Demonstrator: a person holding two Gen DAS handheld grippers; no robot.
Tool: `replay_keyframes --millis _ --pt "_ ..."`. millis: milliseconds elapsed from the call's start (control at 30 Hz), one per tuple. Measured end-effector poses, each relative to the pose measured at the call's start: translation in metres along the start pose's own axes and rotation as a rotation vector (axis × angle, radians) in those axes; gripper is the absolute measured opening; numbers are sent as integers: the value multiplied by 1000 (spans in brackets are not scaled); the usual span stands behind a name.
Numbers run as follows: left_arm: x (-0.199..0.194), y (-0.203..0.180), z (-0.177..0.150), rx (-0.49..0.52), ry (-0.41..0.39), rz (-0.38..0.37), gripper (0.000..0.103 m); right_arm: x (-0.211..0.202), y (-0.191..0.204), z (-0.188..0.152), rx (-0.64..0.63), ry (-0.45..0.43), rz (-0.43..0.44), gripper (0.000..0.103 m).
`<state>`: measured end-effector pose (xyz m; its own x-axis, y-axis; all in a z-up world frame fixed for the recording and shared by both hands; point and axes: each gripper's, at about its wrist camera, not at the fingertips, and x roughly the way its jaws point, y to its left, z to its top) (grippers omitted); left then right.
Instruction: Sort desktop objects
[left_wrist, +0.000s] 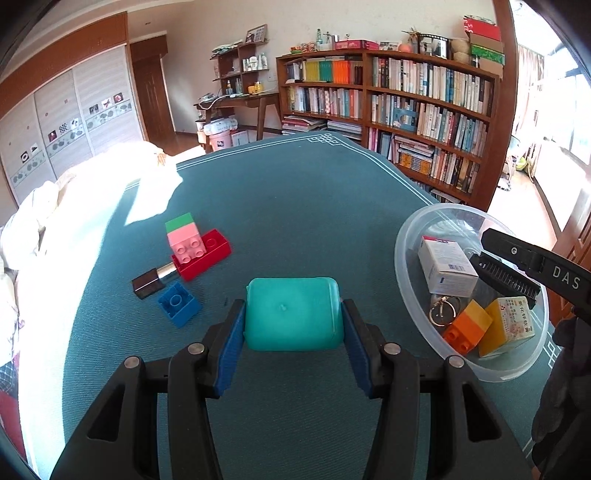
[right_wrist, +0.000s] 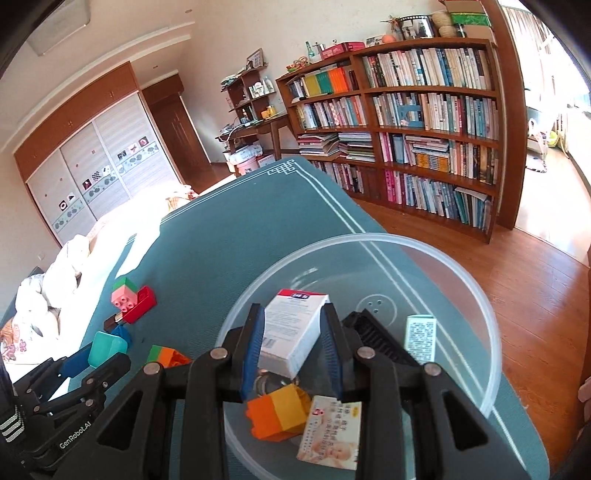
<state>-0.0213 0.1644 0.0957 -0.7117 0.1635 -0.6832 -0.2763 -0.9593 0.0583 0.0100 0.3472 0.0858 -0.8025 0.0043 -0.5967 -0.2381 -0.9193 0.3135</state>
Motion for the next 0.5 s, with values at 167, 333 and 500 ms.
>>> replay_keyframes --millis 167,333,500 --pt "-2 43 -12 -98 16 81 54 15 44 -11 -51 55 132 48" --pt "-3 66 -23 -147 30 113 54 32 97 -32 -175 118 205 49" --pt "0 76 -35 -163 48 105 54 61 128 -48 -281 187 183 49"
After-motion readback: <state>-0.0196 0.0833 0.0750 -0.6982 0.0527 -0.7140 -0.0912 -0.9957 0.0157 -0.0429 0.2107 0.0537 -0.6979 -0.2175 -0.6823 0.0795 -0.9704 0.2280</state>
